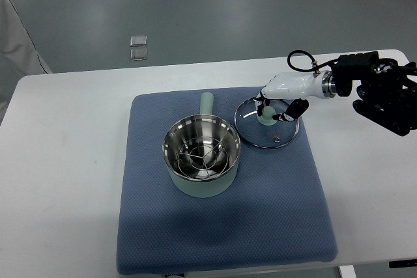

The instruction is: Open lid and place right of pot

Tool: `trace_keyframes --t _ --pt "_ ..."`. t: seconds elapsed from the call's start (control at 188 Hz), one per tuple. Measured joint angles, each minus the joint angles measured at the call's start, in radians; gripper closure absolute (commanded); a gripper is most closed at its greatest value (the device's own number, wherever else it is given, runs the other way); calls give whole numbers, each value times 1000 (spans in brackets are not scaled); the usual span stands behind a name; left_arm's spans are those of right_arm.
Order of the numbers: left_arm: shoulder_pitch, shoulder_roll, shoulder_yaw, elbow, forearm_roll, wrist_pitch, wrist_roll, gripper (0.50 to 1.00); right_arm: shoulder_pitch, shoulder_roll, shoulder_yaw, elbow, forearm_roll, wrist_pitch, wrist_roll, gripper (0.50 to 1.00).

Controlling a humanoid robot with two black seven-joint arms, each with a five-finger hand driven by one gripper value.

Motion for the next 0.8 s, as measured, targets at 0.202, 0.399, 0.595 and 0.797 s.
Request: trace_keyframes --t 0.202,0.399,0.595,0.797 --pt "0 0 0 0 0 0 0 500 3 -2 2 17 62 10 0 603" --pt "0 0 0 0 0 0 0 500 34 -20 7 35 235 36 0 597" --pt "0 0 -1 0 0 0 0 500 24 -26 30 22 540 85 0 585" --pt "0 0 -1 0 0 0 0 500 -63 -15 71 8 962 115 0 579"
